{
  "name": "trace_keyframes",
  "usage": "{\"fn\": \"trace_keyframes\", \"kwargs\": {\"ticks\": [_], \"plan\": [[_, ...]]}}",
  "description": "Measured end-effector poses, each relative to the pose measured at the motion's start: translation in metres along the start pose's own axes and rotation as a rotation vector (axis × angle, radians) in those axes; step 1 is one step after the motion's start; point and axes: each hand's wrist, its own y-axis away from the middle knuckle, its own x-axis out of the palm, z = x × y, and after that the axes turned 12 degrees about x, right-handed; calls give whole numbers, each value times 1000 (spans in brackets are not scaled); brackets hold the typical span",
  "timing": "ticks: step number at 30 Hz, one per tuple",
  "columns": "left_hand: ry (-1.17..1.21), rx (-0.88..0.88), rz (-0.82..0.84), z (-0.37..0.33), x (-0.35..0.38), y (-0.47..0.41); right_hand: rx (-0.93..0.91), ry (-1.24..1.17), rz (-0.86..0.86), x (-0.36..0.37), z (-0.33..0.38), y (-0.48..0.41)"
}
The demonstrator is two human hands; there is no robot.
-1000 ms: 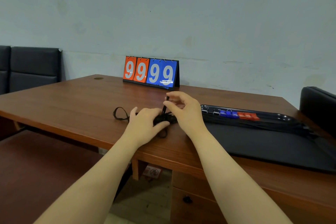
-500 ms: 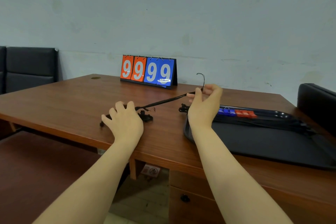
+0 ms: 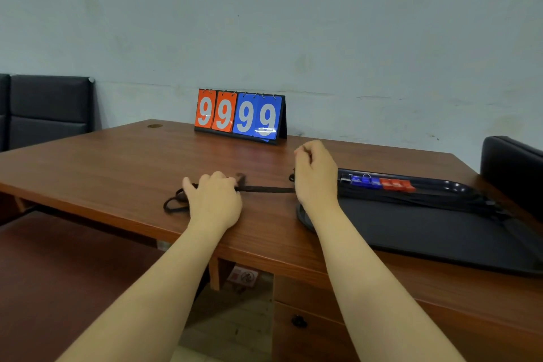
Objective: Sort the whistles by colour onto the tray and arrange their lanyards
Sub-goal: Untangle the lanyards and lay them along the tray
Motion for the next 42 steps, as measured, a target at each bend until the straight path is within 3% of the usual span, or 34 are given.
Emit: {"fn": "trace_keyframes", "kwargs": {"ticks": [4, 6, 8, 11, 15, 18, 21, 23, 26, 28, 31, 34, 36, 42], "plan": [[0, -270, -1, 2, 1, 0, -204, 731, 372, 9, -5, 9], [32, -327, -20, 4, 3, -1, -310, 963, 418, 14, -5, 11], [61, -362, -41, 6, 4, -3, -293, 860, 347, 12, -4, 9], [83, -394, -38, 6, 2, -3, -73, 478, 77, 3, -5, 1], [119, -432, -16, 5, 0, -3, 140, 236, -134, -1, -5, -3], [136, -334, -72, 6, -1, -4, 164, 169, -97, 1, -6, -2], [194, 68, -159, 3, 0, 0, 102, 143, -6, 3, -7, -2], [278, 256, -116, 0, 0, 1, 56, 99, 56, 4, -5, 1], [177, 217, -21, -1, 1, -4, 58, 44, 66, 3, -4, 3], [69, 105, -12, 1, 3, -7, 81, 94, 61, -1, -2, 2], [0, -39, -14, 4, 5, -8, 53, 437, 192, -18, 3, -8], [-8, -96, -24, 2, 3, -7, -101, 784, 348, -54, 7, -20], [-12, -102, -22, 2, 3, -7, -192, 933, 336, -84, 2, -27], [-2, -25, -85, 0, 0, -5, -214, 943, 364, -144, -37, -29]]}}
